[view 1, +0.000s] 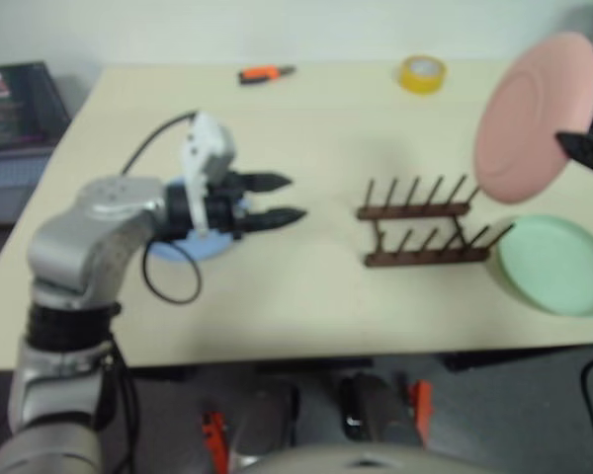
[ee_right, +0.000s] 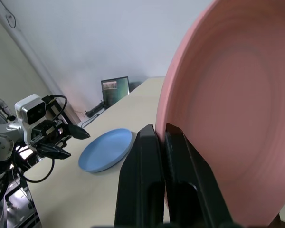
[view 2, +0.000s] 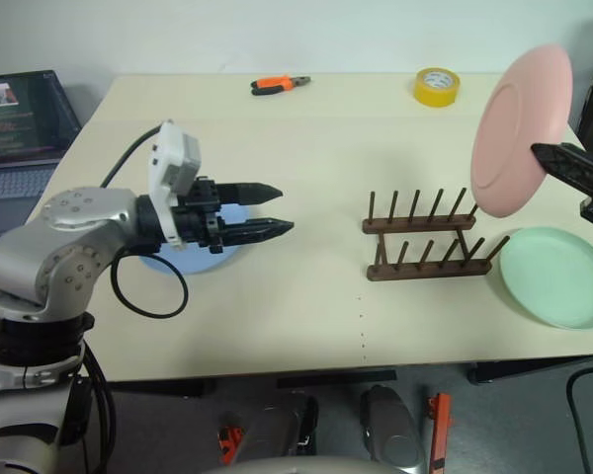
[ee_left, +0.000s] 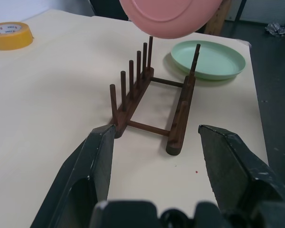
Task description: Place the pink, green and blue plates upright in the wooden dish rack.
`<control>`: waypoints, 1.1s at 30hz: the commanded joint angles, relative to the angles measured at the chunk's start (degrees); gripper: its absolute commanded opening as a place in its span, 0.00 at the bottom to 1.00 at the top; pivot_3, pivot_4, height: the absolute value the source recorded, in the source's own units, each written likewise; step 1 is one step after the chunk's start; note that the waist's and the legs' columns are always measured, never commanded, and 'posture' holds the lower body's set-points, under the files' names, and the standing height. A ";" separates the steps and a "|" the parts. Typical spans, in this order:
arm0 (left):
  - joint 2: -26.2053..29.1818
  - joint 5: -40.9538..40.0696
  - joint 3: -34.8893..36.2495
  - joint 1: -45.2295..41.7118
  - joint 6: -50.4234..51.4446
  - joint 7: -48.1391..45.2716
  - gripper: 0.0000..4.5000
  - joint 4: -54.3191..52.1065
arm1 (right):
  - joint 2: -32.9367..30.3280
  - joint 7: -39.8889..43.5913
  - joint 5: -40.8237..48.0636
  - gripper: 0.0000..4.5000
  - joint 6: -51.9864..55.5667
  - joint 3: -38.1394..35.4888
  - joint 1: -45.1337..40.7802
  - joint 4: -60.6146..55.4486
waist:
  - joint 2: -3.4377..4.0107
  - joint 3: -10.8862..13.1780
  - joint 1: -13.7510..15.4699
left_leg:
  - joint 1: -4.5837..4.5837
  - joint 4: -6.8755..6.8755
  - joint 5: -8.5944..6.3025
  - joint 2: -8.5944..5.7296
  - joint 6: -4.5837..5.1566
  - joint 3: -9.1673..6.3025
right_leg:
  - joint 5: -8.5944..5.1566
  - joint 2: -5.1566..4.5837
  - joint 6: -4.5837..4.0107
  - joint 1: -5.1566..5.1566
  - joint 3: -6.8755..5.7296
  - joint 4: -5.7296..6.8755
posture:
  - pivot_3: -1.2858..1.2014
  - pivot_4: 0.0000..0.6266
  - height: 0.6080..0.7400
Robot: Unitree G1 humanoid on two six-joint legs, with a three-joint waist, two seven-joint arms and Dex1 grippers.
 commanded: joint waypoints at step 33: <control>0.09 -0.67 -0.04 -2.01 -0.28 -1.22 0.68 -0.72 | -6.20 7.42 -12.42 0.56 -14.92 8.42 8.03 2.44 | -0.03 0.02 0.15 | 0.00 0.00 0.00 0.00 -0.01 -0.03 | -0.15 0.00 0.27 0.01 -0.01 -0.02 | 0.52 0.24 1.00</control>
